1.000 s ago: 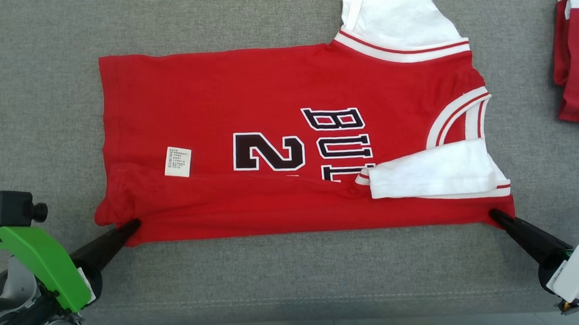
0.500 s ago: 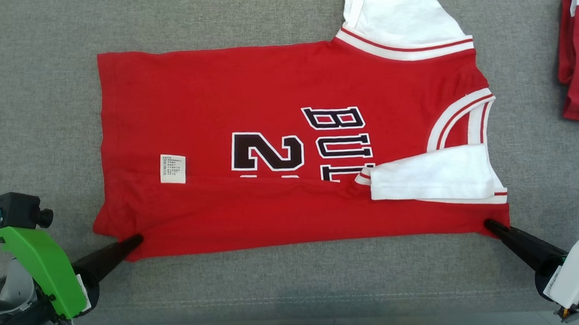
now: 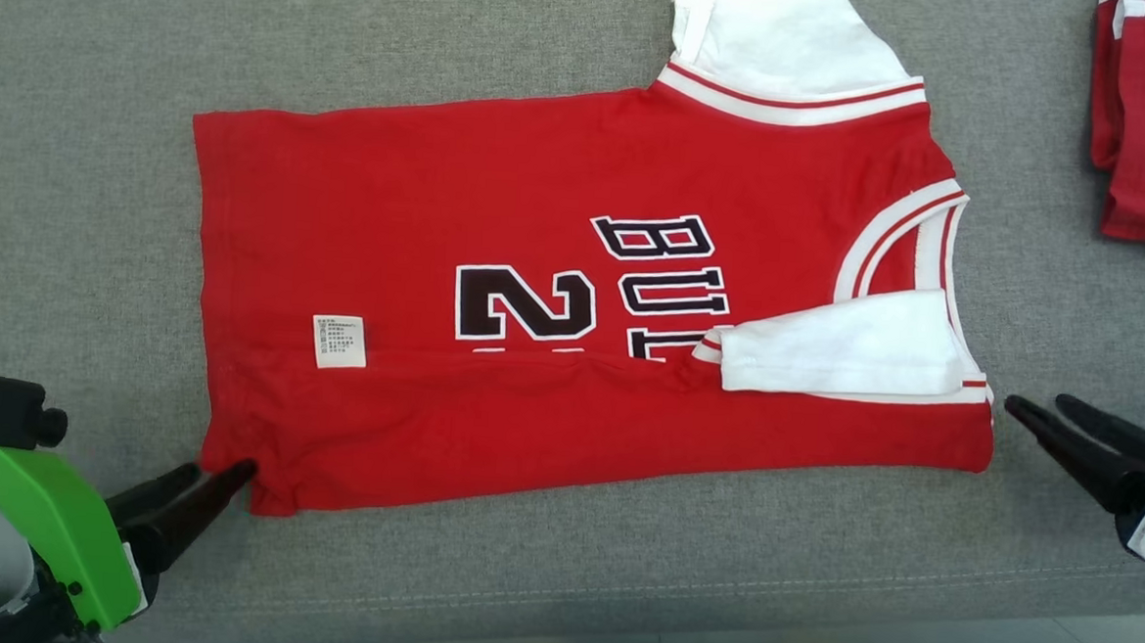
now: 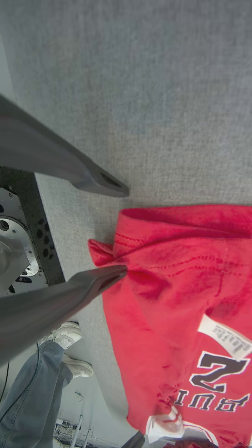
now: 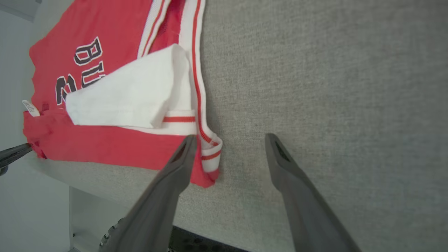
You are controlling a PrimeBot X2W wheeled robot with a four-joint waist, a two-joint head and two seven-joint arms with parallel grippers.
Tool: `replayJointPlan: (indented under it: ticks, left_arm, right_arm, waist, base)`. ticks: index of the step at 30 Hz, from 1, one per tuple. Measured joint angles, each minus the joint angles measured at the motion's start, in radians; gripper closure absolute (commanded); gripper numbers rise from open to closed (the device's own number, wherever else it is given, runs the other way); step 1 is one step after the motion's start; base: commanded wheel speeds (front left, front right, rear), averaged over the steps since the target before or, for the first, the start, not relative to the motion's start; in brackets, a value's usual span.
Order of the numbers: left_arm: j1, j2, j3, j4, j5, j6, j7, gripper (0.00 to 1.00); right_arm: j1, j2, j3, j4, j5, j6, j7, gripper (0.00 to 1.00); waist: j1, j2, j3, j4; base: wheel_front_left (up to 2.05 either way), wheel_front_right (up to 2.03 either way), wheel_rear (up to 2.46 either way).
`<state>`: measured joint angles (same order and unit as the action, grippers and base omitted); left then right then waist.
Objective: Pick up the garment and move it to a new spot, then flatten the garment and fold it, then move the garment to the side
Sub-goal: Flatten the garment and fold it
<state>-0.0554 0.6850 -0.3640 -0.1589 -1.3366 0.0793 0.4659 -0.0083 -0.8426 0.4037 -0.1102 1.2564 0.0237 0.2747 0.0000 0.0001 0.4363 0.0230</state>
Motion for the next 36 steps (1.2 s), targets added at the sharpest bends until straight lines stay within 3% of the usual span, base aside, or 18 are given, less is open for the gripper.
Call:
replayJointPlan:
  ticks: [6,11,16,27,33,36]
  left_arm:
    - [-0.035,0.088,0.026,-0.037,0.083,0.001,0.000,0.00]
    - [-0.205,0.100,0.049,-0.089,0.111,-0.004,0.014,0.00]
    - [-0.389,0.097,0.010,-0.101,0.111,-0.019,0.093,0.00]
    - [-0.638,0.022,-0.043,0.006,0.119,-0.019,0.178,0.00]
    - [-0.723,-0.063,-0.104,0.090,0.141,-0.047,0.191,0.00]
    - [-0.749,-0.077,-0.111,0.121,0.161,-0.057,0.193,0.00]
  right_arm:
    - [-0.096,-0.054,-0.080,-0.055,-0.077,-0.013,-0.030,0.00]
    - [-0.282,-0.068,-0.115,-0.092,-0.116,-0.027,-0.026,0.00]
    - [-0.447,-0.070,-0.081,-0.089,-0.145,-0.068,0.076,0.00]
    - [-0.762,-0.016,0.021,-0.024,-0.240,-0.106,0.248,0.00]
    - [-0.842,0.053,0.078,0.091,-0.299,-0.115,0.277,0.00]
    - [-0.873,0.095,0.115,0.122,-0.325,-0.115,0.290,0.00]
  waist:
    - [0.0000,0.0000,0.000,-0.001]
    - [0.0000,0.0000,0.027,0.003]
    - [0.0000,0.0000,0.083,0.018]
    - [0.0000,0.0000,0.223,0.053]
    - [0.0001,0.0000,0.286,0.085]
    - [0.0001,0.0000,0.300,0.109]
  base:
    - [0.00,0.00,0.00]
    - [0.00,0.00,0.00]
    - [0.00,0.00,0.00]
    - [0.00,0.00,0.00]
    - [0.00,0.00,0.00]
    - [0.00,0.00,0.00]
